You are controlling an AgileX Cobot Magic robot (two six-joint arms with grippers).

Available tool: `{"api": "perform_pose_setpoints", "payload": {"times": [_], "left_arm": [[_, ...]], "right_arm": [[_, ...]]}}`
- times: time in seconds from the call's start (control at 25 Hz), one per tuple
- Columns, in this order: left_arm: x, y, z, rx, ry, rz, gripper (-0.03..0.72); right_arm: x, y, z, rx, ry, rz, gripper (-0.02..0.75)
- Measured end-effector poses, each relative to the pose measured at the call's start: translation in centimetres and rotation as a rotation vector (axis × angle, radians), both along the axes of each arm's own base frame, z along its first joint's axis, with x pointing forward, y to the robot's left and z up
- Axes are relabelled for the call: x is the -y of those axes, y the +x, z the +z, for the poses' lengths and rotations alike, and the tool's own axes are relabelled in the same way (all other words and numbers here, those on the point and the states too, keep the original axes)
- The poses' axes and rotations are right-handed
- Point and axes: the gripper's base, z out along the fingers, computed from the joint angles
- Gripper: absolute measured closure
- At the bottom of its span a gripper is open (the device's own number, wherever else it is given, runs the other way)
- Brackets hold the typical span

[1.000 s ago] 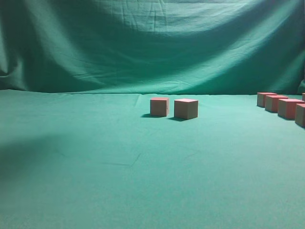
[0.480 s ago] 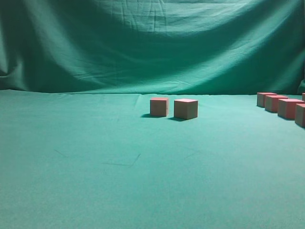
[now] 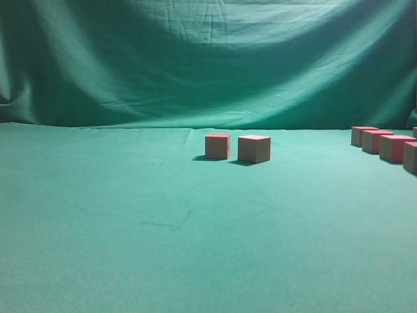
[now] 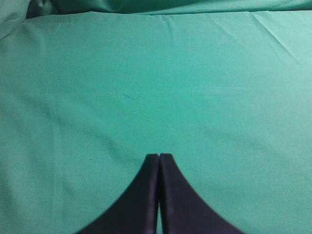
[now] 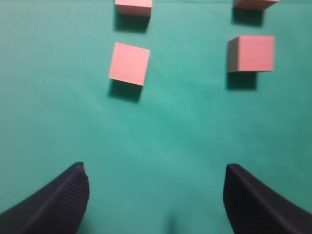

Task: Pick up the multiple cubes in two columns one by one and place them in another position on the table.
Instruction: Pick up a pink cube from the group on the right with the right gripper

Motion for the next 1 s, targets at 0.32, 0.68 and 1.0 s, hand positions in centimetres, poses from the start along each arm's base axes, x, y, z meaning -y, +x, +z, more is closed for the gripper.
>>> {"api": "perform_pose_setpoints", "payload": {"times": [0.32,0.68,1.0], "left_arm": [[0.0,0.0,0.0,0.000,0.000,0.000,0.688],[0.0,0.0,0.0,0.000,0.000,0.000,0.688],[0.0,0.0,0.0,0.000,0.000,0.000,0.688]], "right_arm": [[-0.7,2.6,-4.3,0.014,0.016,0.015,0.181],[-1.3,5.0,-7.7,0.054,0.040,-0.007,0.181],[-1.5,6.0,-9.6,0.064,0.050,-0.013,0.181]]}}
